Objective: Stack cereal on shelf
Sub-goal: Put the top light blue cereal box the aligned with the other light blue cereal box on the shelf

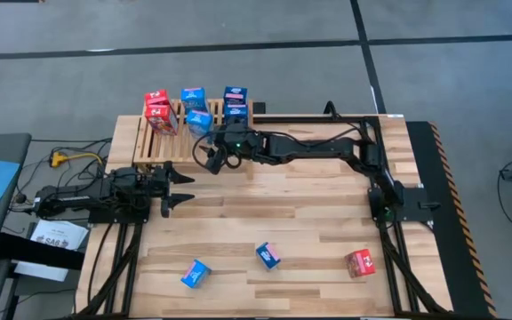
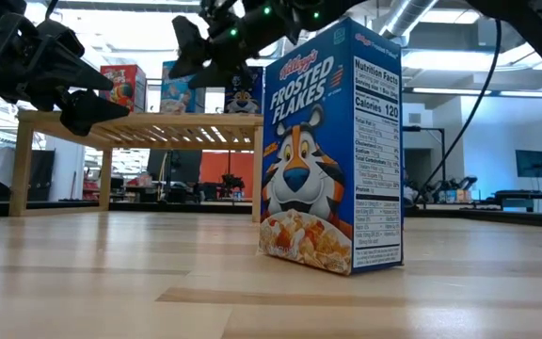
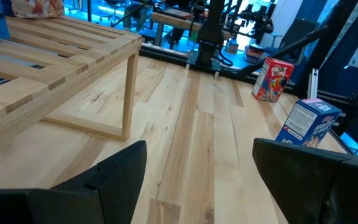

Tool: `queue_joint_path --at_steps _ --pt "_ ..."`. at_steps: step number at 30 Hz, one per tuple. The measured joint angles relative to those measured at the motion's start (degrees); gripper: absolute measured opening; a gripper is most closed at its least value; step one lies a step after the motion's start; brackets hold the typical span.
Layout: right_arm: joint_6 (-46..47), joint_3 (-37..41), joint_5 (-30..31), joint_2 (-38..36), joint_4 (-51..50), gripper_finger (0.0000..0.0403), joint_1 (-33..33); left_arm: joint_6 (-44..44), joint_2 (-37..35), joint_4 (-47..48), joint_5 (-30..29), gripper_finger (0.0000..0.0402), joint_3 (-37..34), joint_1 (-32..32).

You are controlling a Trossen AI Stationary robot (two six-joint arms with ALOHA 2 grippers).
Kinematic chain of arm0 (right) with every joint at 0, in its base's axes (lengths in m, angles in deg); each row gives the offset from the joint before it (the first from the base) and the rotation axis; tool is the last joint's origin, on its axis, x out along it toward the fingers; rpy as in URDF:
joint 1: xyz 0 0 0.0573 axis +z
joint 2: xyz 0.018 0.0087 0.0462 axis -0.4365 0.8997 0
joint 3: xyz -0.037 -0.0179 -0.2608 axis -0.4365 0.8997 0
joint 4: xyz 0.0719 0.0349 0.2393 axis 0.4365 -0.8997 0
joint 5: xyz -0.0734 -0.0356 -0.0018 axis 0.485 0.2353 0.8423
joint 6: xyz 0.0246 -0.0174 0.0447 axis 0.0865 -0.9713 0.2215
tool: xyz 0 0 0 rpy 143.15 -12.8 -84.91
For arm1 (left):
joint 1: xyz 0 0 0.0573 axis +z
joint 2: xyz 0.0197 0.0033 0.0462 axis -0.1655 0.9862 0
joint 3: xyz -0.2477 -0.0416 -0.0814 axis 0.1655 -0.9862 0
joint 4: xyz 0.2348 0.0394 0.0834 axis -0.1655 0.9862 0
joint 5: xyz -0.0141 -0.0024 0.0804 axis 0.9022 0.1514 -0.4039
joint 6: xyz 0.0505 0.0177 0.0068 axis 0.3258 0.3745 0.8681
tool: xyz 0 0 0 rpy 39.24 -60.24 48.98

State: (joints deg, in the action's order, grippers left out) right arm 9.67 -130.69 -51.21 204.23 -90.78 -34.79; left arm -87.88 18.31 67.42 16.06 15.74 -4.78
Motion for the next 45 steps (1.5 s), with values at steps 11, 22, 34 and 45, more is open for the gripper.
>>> queue_joint_path --at_steps 11,22,34,45 --pt "0.0 0.0 0.3 0.0 -0.1 0.025 -0.2 0.0 0.0 0.0 0.0 0.0283 0.0 0.0" --pt "0.0 0.0 2.5 -0.1 -0.3 0.025 2.8 0.0 0.0 0.0 0.0 0.0283 0.0 0.0" --pt "-7.8 -9.0 5.1 -3.0 -12.5 0.025 4.5 0.0 0.0 0.0 0.0 0.0283 0.0 0.0" --pt "-7.2 -11.4 6.8 -2.8 -17.5 0.025 2.3 0.0 0.0 0.0 0.0 0.0283 0.0 0.0"
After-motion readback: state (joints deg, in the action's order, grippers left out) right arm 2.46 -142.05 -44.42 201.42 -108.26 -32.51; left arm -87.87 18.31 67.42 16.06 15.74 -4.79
